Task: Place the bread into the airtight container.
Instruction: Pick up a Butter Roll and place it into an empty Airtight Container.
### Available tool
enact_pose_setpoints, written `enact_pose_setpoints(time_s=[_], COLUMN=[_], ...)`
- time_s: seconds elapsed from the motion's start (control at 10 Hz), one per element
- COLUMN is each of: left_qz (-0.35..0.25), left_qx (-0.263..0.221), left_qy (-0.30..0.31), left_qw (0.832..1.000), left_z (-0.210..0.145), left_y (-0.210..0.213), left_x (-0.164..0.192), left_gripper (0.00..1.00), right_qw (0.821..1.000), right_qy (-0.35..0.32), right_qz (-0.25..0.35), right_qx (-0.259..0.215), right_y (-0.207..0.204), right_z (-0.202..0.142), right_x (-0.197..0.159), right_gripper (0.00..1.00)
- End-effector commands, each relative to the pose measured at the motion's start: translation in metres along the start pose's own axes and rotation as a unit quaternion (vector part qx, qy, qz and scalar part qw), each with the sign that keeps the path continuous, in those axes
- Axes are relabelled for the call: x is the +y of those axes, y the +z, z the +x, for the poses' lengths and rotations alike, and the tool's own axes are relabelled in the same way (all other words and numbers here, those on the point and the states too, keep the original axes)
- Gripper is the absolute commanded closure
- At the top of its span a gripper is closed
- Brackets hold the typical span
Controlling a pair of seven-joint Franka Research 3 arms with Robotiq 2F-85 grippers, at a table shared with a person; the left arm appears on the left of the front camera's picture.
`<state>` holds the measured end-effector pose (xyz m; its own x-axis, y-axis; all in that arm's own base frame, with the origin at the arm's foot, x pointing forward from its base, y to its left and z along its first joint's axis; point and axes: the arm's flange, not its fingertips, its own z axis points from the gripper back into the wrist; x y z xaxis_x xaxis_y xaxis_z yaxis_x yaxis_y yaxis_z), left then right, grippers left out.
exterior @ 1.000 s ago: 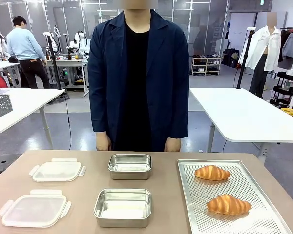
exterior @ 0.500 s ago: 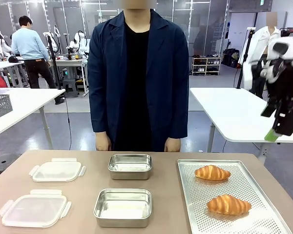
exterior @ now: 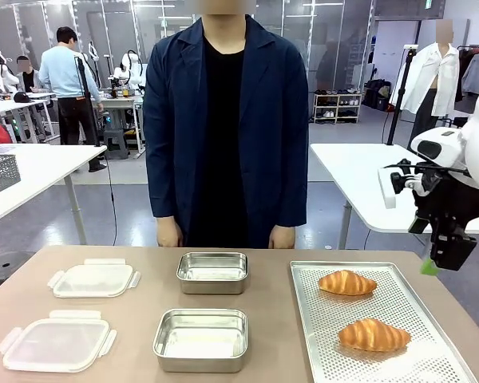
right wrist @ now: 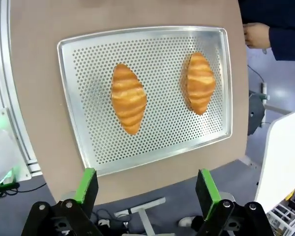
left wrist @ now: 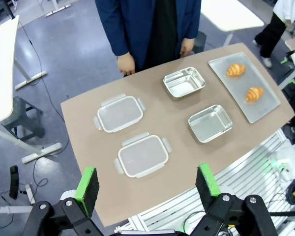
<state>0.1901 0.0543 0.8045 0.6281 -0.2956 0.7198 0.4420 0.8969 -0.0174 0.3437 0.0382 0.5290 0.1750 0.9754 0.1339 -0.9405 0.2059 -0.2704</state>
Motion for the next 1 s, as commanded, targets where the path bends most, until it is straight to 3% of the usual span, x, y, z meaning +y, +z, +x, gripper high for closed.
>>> enact_pose_setpoints(time_s=[0.0,0.4,0.5,0.9], left_qz=[-0.002,-0.002,-0.002,-0.002], left_qx=[-0.001,-0.001,-0.001,-0.001], left_qy=[-0.003,-0.003,-0.003,-0.003], left_qw=[1.0,1.0,1.0,1.0], left_z=[0.001,0.001,0.001,0.001], left_y=[0.0,0.0,0.0,0.0], left_x=[-0.001,-0.001,-0.001,-0.001], left_gripper=[0.0,0.0,0.0,0.0], right_qw=[1.0,1.0,0.998,0.994], right_qy=[0.004,0.002,0.055,0.051], right_qz=[0.002,-0.002,0.033,0.086], right_qx=[-0.002,0.001,-0.003,0.033], right_y=[0.009,0.006,-0.027,-0.102], right_z=[0.002,0.003,0.007,0.015], right_x=[-0.001,-0.001,-0.014,-0.029], right_gripper=[0.0,0.0,0.0,0.0])
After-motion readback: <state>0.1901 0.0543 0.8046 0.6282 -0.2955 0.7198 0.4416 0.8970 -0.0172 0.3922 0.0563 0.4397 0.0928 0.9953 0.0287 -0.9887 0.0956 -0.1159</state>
